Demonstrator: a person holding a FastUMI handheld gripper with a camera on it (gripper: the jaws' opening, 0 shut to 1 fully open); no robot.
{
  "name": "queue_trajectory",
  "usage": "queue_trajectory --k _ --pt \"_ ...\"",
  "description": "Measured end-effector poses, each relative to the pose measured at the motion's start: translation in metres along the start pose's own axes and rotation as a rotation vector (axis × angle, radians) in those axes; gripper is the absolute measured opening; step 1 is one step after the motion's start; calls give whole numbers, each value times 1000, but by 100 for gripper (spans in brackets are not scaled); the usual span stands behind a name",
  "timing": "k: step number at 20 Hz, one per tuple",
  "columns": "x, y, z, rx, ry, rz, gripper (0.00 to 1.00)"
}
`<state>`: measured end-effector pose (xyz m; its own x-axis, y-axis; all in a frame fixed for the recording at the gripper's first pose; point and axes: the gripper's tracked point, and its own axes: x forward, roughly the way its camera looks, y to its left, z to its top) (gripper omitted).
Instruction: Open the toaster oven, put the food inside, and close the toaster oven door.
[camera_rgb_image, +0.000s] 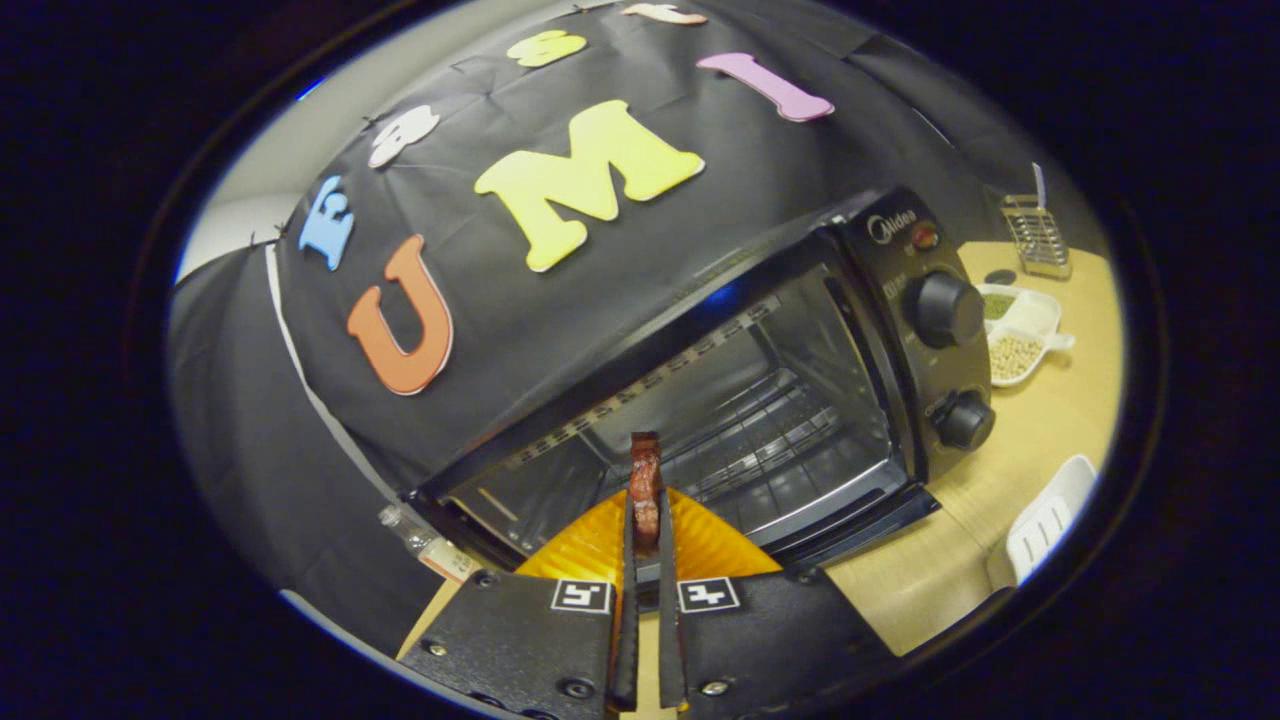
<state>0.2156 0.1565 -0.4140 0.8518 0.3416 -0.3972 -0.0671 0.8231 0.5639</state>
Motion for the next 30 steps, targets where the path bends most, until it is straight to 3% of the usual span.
queue_trajectory --k 4,10,13,16,18,21,23,30 --pt "7 -16 12 57 14 -6 15" --pt "0 -38 25 4 -58 -104 27" --pt "-7 -37 32 -62 -136 -129 47" --pt "-30 -19 47 -288 -271 -155 69" --pt "-47 4 43 -436 -360 -133 85" --pt "-85 36 25 -586 -435 -86 100" --pt "-98 38 4 -587 -408 -66 100" --pt "-166 40 -22 -607 -275 -127 100"
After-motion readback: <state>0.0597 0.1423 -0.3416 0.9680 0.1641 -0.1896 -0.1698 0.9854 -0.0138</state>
